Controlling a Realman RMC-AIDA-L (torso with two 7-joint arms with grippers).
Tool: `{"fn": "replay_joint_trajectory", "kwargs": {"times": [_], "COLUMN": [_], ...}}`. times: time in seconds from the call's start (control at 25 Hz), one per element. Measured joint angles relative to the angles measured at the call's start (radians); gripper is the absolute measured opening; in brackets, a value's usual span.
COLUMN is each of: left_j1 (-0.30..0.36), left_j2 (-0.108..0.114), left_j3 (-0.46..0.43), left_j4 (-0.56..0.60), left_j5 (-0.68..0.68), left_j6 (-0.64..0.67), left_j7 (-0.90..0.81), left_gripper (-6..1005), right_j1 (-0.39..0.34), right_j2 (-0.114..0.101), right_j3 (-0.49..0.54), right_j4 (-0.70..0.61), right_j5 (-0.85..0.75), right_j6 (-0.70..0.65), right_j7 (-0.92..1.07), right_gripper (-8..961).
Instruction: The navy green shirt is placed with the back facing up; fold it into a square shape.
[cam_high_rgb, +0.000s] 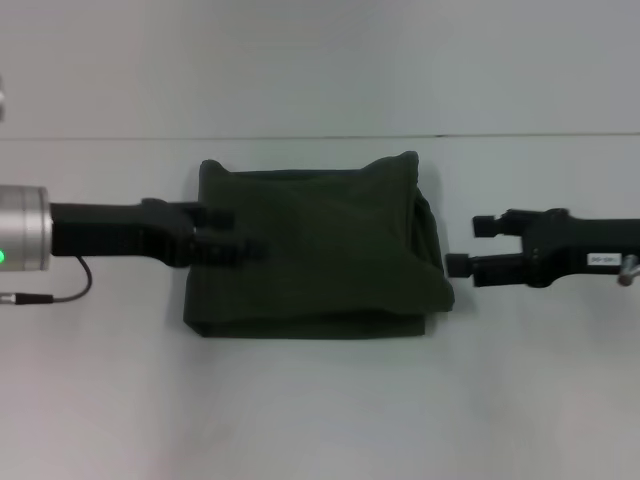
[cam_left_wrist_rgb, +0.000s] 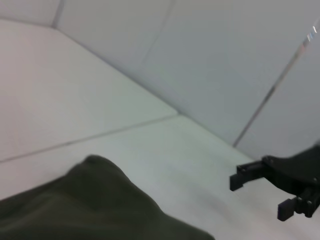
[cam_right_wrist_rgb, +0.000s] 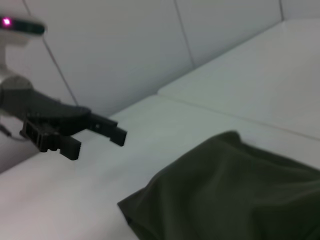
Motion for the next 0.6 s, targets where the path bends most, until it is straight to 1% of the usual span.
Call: {"fn": "replay_joint_trajectory", "kwargs": {"times": [0.08, 0.24, 0.44, 0.6], "left_j1": [0.002, -0.001, 0.001, 0.003], "left_j2": [-0.011, -0.028, -0.029, -0.032], "left_j3": [0.035, 0.06, 0.041, 0.04], "left_j4": [0.011, 0.021, 0.033, 0.035], "left_j5": [0.012, 0.039, 0.039, 0.043], "left_j6": [-0.016, -0.028, -0.028, -0.024], "left_j7": [0.006, 0.007, 0.0, -0.001], "left_gripper": [910, 923, 922, 923], "right_j1": [-0.001, 0.004, 0.016, 0.021], "right_j2": [0.012, 0.02, 0.039, 0.045], "right_j3": [-0.01, -0.009, -0.012, -0.012], "right_j4": [-0.004, -0.005, -0.014, -0.014], "right_j5": [0.0, 0.003, 0.003, 0.001], "right_j6": [0.021, 0.039, 0.056, 0.058], "right_j7": [-0.001, -0.001, -0.008, -0.019], "right_gripper": [939, 938, 938, 938]}}
